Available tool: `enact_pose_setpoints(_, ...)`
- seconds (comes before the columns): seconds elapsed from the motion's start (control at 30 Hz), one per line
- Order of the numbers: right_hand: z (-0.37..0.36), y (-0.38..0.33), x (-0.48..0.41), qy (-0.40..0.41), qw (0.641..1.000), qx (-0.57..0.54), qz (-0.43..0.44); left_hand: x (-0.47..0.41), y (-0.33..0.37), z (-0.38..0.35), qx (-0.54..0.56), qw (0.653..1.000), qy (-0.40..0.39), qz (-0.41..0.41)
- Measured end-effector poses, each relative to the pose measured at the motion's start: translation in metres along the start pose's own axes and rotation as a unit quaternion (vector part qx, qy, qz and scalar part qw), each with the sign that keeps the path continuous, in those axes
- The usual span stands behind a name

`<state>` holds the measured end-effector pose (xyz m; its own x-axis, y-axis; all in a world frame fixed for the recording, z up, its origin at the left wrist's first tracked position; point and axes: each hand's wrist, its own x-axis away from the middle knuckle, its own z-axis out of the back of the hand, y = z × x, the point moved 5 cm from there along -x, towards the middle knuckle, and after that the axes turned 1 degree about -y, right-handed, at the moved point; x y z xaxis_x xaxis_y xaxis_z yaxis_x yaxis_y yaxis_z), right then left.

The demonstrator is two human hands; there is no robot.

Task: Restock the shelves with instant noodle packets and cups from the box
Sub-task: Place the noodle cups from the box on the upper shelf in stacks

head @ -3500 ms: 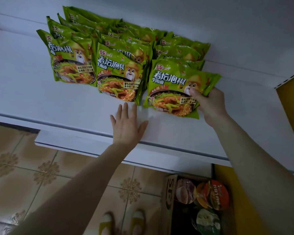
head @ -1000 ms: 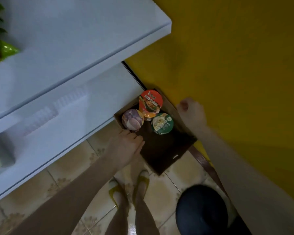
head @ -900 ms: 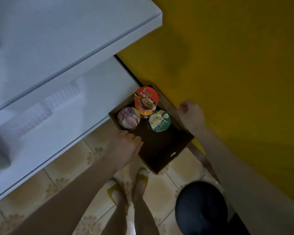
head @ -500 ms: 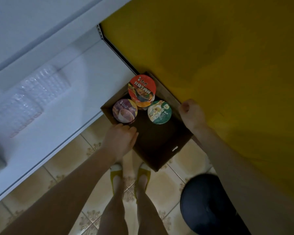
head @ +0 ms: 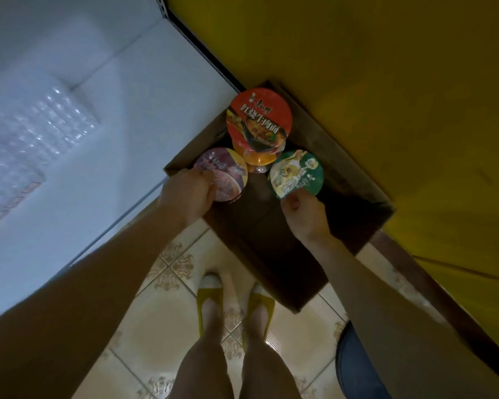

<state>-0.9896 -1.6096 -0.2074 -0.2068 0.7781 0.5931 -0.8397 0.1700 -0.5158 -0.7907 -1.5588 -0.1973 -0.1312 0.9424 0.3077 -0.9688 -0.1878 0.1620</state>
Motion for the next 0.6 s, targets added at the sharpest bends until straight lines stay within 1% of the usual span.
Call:
enact_pose_setpoints(0.13,-0.05,0.026,-0.029,-0.028,0.999,-0.033,-0.025,-0.046,-0.019,-0.043,-0.015,0.999,-0.038,0.008)
enact_pose_setpoints(0.3,-0.097,0.06,-0.061,-0.038,0.998,-0.046,-0.036,-0.091,-0.035,-0.086,0.011,0.999,-0.048,0.008)
enact_pose_setpoints(0.47,-0.12,0.08,-0.086,-0.042,0.996,-0.057,-0.048,-0.117,-0.036,-0.104,0.026,0.998,-0.048,-0.024)
enact_pose_setpoints(0.6,-0.138,0.094,-0.107,-0.046,0.993,-0.089,-0.068,-0.124,-0.033,-0.113,0.006,0.998,-0.05,-0.032)
